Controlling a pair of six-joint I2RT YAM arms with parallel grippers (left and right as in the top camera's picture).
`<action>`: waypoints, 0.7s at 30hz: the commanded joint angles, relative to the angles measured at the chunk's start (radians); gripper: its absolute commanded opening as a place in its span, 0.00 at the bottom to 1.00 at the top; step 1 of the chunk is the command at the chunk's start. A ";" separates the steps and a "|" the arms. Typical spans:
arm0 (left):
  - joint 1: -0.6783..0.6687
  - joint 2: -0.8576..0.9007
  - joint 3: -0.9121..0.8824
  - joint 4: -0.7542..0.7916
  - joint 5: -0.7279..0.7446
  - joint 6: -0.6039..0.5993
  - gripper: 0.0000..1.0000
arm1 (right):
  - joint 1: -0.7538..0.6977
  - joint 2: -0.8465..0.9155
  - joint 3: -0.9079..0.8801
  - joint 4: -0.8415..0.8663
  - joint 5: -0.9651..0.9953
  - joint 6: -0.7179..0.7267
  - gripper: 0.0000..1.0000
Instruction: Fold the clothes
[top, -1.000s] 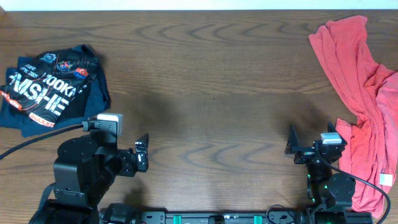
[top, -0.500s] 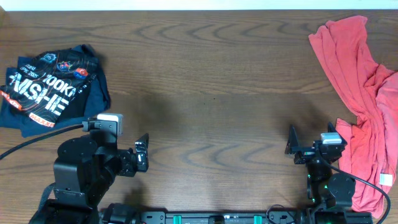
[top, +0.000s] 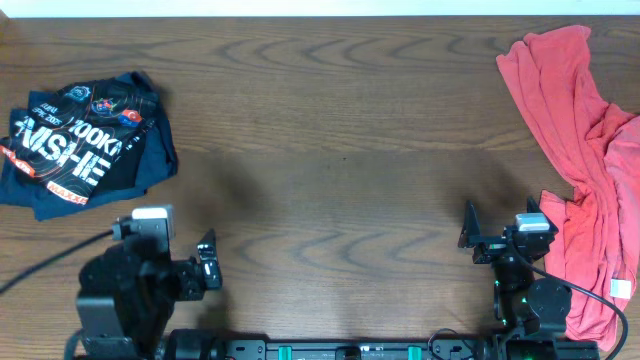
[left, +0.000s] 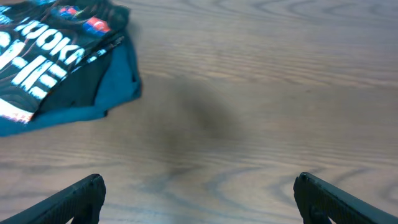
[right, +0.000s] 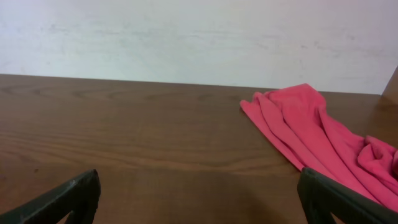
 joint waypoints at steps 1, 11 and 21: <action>0.019 -0.088 -0.132 0.043 -0.033 0.022 0.98 | -0.008 -0.007 -0.001 -0.005 -0.004 -0.003 0.99; 0.022 -0.409 -0.623 0.513 -0.037 0.018 0.98 | -0.008 -0.007 -0.001 -0.005 -0.004 -0.004 0.99; 0.045 -0.468 -0.917 1.103 -0.037 0.074 0.98 | -0.008 -0.007 -0.001 -0.005 -0.004 -0.004 0.99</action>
